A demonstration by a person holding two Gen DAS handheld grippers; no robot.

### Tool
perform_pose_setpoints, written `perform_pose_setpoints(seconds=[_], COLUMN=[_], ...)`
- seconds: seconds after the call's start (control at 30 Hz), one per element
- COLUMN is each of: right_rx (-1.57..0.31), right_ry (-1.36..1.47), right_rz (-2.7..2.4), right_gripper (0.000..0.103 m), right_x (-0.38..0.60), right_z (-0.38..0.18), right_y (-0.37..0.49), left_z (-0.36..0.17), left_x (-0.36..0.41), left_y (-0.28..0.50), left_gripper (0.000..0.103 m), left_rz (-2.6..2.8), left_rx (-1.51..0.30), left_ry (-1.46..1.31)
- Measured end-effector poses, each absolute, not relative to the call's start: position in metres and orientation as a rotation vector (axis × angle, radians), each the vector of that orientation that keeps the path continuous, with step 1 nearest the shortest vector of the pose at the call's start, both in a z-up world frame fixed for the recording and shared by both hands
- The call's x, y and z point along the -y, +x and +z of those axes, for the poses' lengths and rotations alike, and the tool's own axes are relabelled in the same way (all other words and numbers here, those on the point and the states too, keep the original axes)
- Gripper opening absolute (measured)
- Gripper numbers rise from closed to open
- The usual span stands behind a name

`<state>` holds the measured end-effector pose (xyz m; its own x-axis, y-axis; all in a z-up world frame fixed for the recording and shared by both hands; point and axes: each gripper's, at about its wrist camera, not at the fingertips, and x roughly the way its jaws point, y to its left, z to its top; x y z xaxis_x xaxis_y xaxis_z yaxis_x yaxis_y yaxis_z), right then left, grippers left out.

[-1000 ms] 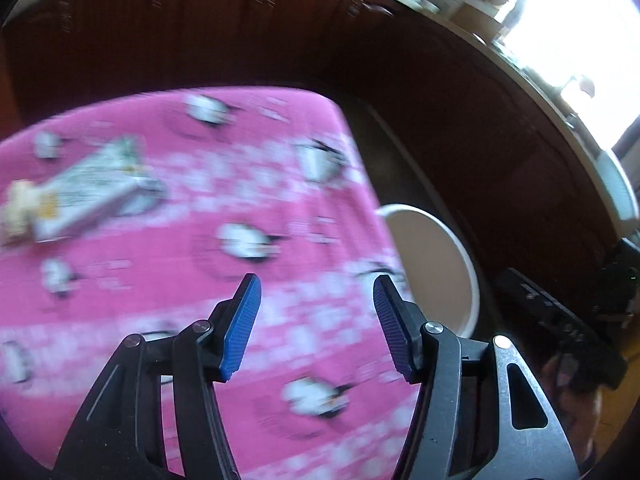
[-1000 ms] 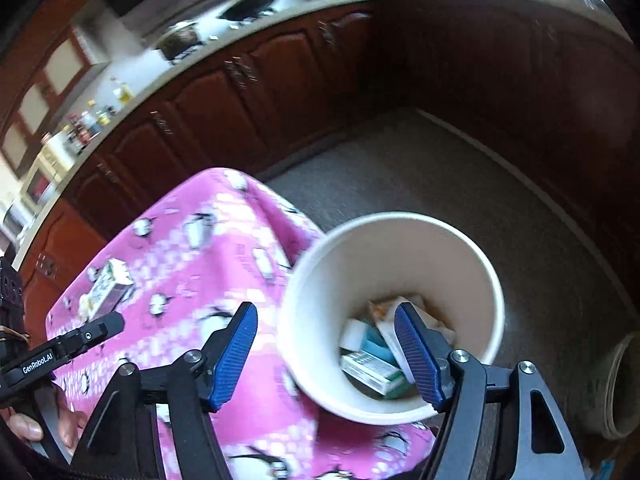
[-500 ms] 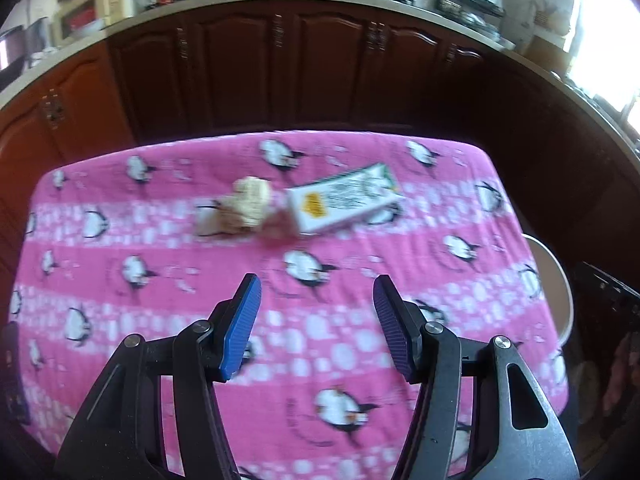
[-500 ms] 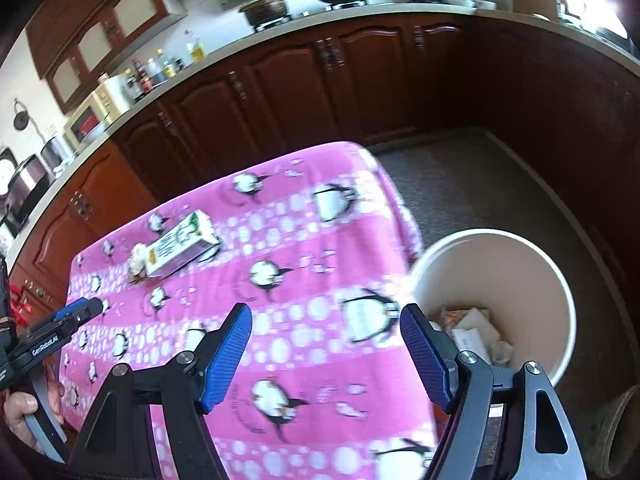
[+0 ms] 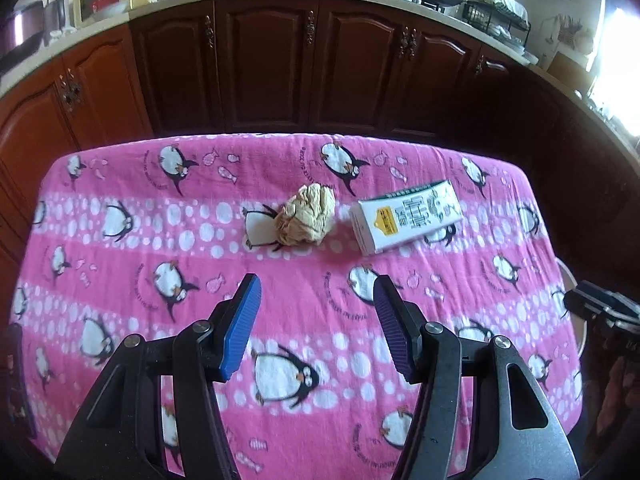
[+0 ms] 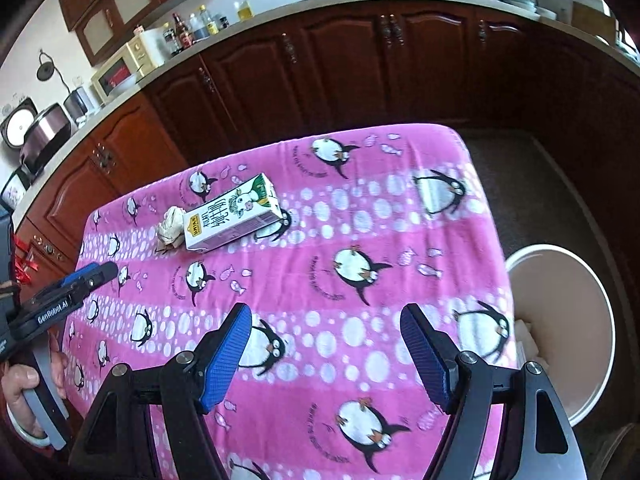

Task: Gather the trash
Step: 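Move both open tools back over the table, then grasp the crumpled paper with left tool while right tool grasps milk carton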

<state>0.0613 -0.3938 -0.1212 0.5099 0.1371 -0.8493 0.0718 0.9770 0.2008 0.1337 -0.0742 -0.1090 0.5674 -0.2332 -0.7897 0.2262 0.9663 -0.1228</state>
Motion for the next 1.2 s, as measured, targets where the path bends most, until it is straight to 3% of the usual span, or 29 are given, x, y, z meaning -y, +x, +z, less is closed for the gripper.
perform_pose_setpoints(seconds=[0.5, 0.57, 0.6, 0.67, 0.97, 1.2], right_rx=[-1.098, -1.104, -1.107, -1.113, -1.131, -1.123], right_ry=[0.235, 0.228, 0.229, 0.229, 0.252, 0.239], right_rz=[0.114, 0.125, 0.130, 0.136, 0.138, 0.127], right_gripper=[0.074, 0.074, 0.074, 0.074, 0.074, 0.074], right_x=[0.367, 0.361, 0.359, 0.356, 0.357, 0.368], right_z=[-0.143, -0.146, -0.148, -0.151, -0.161, -0.153], right_y=[0.095, 0.100, 0.102, 0.106, 0.108, 0.098], left_z=[-0.173, -0.176, -0.177, -0.175, -0.126, -0.160], left_x=[0.085, 0.088, 0.090, 0.091, 0.101, 0.132], left_y=[0.246, 0.250, 0.252, 0.250, 0.252, 0.269], left_gripper=[0.058, 0.044, 0.030, 0.026, 0.025, 0.025], left_rz=[-0.252, -0.278, -0.300, -0.322, -0.392, -0.389], left_rx=[-1.054, -1.060, -1.073, -1.068, -0.972, -1.096], left_ry=[-0.034, -0.042, -0.043, -0.029, -0.017, 0.002])
